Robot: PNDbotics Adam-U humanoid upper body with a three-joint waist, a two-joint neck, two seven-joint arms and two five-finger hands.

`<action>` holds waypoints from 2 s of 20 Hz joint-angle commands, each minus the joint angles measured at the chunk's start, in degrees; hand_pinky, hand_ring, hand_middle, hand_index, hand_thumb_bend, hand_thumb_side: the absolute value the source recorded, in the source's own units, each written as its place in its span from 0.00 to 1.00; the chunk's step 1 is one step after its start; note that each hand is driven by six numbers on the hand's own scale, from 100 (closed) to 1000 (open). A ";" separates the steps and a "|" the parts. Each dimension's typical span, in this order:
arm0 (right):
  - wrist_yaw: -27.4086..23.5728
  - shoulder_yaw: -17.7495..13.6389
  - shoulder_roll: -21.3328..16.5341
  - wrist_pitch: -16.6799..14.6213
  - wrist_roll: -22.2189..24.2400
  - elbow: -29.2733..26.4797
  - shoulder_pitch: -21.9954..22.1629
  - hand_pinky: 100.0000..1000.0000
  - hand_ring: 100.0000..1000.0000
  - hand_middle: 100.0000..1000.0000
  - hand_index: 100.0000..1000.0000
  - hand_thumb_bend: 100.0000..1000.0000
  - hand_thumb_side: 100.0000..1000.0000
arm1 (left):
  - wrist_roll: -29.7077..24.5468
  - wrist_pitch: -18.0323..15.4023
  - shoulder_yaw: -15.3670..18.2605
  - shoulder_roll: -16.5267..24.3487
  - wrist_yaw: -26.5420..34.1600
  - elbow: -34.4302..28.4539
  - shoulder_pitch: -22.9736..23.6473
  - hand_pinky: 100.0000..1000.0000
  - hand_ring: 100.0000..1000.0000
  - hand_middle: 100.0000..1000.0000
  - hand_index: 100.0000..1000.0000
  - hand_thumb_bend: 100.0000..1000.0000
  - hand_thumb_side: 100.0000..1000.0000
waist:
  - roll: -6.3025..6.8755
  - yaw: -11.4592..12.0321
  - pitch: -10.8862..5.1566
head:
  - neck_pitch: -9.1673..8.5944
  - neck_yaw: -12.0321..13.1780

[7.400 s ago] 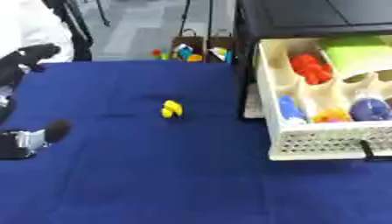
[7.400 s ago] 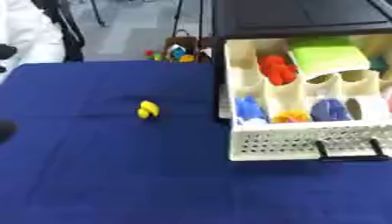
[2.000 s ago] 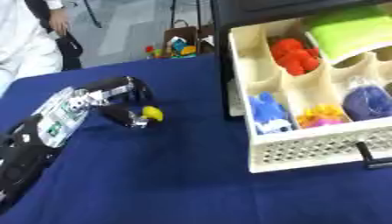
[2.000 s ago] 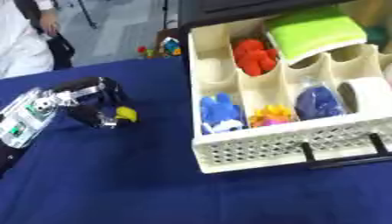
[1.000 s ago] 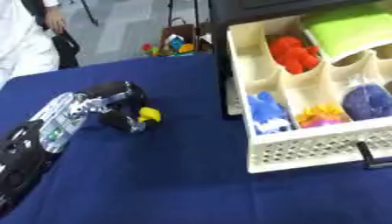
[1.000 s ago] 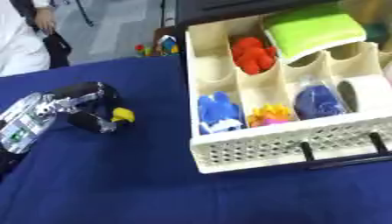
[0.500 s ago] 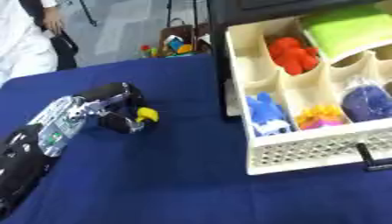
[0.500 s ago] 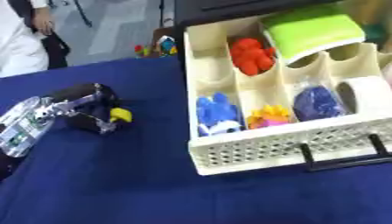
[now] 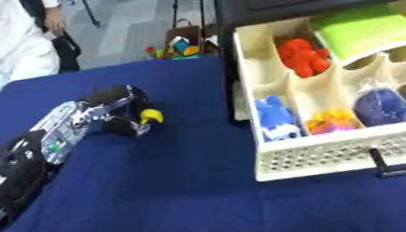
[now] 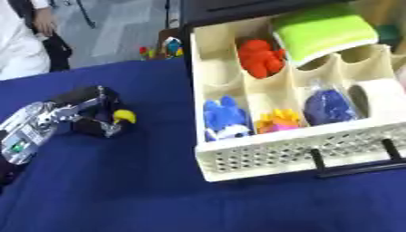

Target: Pick up objects from table and place into drawer.

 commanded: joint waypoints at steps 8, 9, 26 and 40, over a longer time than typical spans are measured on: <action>-0.41 -0.45 -1.40 -2.50 -3.11 -0.55 -0.24 0.60 0.67 0.56 0.73 0.00 1.00 | 3.36 0.40 1.05 1.73 0.51 -0.61 -0.29 0.16 0.42 0.48 0.57 0.07 0.48 | -0.64 0.14 -1.66 | -0.57 -0.20; -0.42 -0.45 -1.40 -2.48 -3.13 -0.55 -0.21 0.60 0.67 0.56 0.73 0.00 1.00 | 3.71 0.45 1.06 1.80 0.57 -0.68 -0.28 0.16 0.42 0.47 0.56 0.06 0.48 | -0.66 0.18 -1.76 | -0.51 -0.23; -0.38 -0.61 -1.37 -2.06 -3.49 -0.55 0.44 0.60 0.66 0.56 0.73 0.00 1.00 | 5.63 1.95 1.21 3.68 2.65 -3.53 0.66 0.15 0.41 0.47 0.55 0.00 0.47 | -1.25 1.15 -3.96 | 0.29 -0.76; -0.47 -0.67 -1.75 -1.06 -3.72 -0.55 2.35 0.59 0.66 0.57 0.73 0.00 1.00 | 6.67 5.99 2.55 7.65 11.28 -18.28 2.16 0.13 0.37 0.46 0.56 0.00 0.47 | -1.15 2.92 -8.73 | 3.34 -1.64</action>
